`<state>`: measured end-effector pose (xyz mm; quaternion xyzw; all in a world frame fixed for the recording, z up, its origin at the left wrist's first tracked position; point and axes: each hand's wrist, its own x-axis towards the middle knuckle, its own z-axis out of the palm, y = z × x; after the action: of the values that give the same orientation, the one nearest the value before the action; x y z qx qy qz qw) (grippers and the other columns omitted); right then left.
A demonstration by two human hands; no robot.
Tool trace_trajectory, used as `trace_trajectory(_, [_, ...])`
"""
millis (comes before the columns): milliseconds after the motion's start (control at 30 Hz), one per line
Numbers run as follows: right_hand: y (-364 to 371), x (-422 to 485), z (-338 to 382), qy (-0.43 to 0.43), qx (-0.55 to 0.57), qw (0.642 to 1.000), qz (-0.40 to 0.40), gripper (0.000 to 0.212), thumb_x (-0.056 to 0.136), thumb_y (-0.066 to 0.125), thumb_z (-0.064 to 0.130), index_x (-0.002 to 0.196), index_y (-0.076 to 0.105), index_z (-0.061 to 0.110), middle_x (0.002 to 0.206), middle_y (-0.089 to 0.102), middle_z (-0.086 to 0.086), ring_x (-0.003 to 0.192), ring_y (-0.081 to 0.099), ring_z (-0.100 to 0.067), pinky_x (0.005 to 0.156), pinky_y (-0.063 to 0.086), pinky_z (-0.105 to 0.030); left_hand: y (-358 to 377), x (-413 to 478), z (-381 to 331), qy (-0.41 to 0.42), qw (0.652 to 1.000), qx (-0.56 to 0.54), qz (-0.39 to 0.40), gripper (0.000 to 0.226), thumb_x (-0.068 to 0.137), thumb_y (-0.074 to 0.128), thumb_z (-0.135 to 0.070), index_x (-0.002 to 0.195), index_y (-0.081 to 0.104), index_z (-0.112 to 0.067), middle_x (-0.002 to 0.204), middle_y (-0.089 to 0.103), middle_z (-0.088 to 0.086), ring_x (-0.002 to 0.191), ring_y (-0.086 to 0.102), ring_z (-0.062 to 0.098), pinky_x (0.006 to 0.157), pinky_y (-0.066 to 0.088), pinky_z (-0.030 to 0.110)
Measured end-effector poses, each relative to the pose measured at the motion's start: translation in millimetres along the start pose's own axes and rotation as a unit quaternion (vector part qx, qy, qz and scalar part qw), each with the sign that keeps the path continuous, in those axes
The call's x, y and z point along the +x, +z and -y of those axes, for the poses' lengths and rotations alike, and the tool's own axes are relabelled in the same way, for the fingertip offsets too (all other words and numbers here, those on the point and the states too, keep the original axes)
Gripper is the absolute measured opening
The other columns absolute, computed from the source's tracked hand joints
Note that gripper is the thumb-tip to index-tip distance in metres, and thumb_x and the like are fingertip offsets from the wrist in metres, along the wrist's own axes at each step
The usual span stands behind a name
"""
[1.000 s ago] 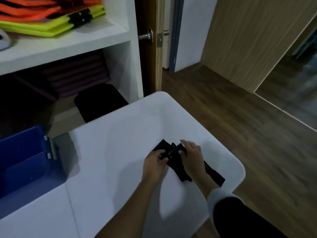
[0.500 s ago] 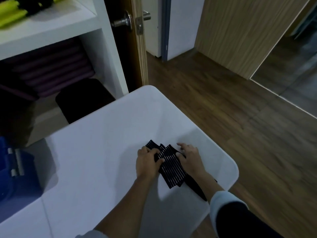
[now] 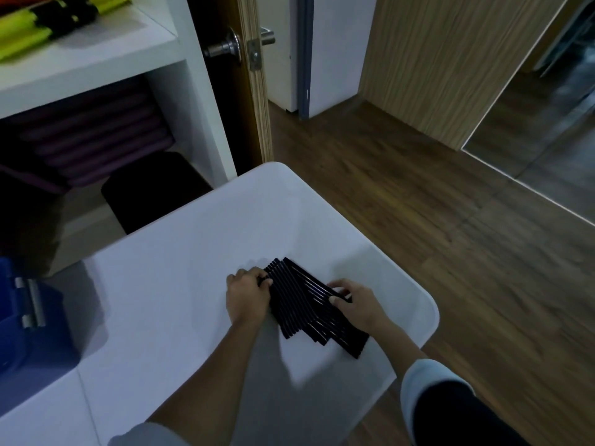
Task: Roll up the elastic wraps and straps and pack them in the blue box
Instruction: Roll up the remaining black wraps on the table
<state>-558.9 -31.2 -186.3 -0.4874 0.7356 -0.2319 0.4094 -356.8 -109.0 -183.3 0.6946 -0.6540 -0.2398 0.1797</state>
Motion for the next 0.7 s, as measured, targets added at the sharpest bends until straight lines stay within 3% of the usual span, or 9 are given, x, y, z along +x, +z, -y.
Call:
trace_trajectory(100, [-5.7, -6.9, -6.2, 0.012, 0.001, 1.0, 0.012, 0.025, 0.09, 0.06, 0.017, 0.114, 0.061, 0.022, 0.095, 0.063, -0.005, 0.085, 0.062, -0.02, 0.074, 0.055, -0.031, -7.4, 5.3, 2.6, -0.005, 1.0, 0.001, -0.005, 0.023, 0.087, 0.062, -0.024, 0.106, 0.067, -0.014, 0.107, 0.061, 0.011, 0.109, 0.046, 0.028, 0.08, 0.045, 0.036])
trace_trajectory(267, [-9.3, -20.3, -8.4, 0.007, 0.03, 1.0, -0.005, 0.026, 0.086, 0.063, 0.014, 0.11, 0.063, 0.025, 0.095, 0.066, -0.006, 0.08, 0.063, -0.018, 0.067, 0.052, -0.023, -8.1, -18.2, -10.8, 0.068, 0.998, -0.01, -0.003, 0.028, 0.088, 0.06, -0.028, 0.114, 0.063, -0.019, 0.109, 0.056, 0.007, 0.11, 0.045, 0.023, 0.085, 0.043, 0.03])
trace_trajectory(367, [-10.2, -26.1, -0.9, -0.006, 0.074, 0.997, -0.025, 0.025, 0.085, 0.066, 0.016, 0.106, 0.064, 0.029, 0.094, 0.067, -0.005, 0.081, 0.065, -0.02, 0.075, 0.057, -0.032, -10.6, -49.8, -21.0, 0.122, 0.988, -0.085, 0.029, 0.022, 0.088, 0.059, -0.028, 0.109, 0.064, -0.024, 0.091, 0.059, -0.002, 0.091, 0.053, 0.012, 0.078, 0.043, 0.023])
trace_trajectory(467, [-10.2, -31.6, 13.3, -0.023, 0.113, 0.992, -0.046, 0.025, 0.084, 0.066, 0.014, 0.105, 0.064, 0.029, 0.091, 0.066, -0.003, 0.08, 0.064, -0.019, 0.074, 0.057, -0.032, -11.6, -81.1, -18.1, 0.154, 0.976, -0.139, 0.068, 0.018, 0.086, 0.062, -0.028, 0.104, 0.066, -0.027, 0.08, 0.06, -0.007, 0.07, 0.056, 0.002, 0.067, 0.046, 0.017])
trace_trajectory(600, [-1.4, -39.8, 35.4, -0.028, 0.2, 0.978, -0.046, 0.024, 0.082, 0.066, 0.012, 0.099, 0.068, 0.03, 0.089, 0.066, -0.007, 0.087, 0.066, -0.027, 0.08, 0.057, -0.045, -19.7, -109.6, -10.4, 0.09, 0.957, -0.254, 0.106, 0.025, 0.086, 0.065, -0.026, 0.11, 0.063, -0.032, 0.079, 0.064, -0.001, 0.069, 0.058, -0.002, 0.063, 0.042, 0.004])
trace_trajectory(700, [13.4, -48.4, 57.5, -0.036, 0.246, 0.968, -0.04, 0.02, 0.084, 0.065, 0.016, 0.096, 0.069, 0.031, 0.095, 0.069, -0.011, 0.091, 0.067, -0.031, 0.081, 0.056, -0.051, -35.1, -114.0, -1.2, 0.031, 0.939, -0.319, 0.123, 0.03, 0.086, 0.064, -0.031, 0.115, 0.06, -0.039, 0.089, 0.067, -0.001, 0.078, 0.063, 0.004, 0.072, 0.052, 0.014])
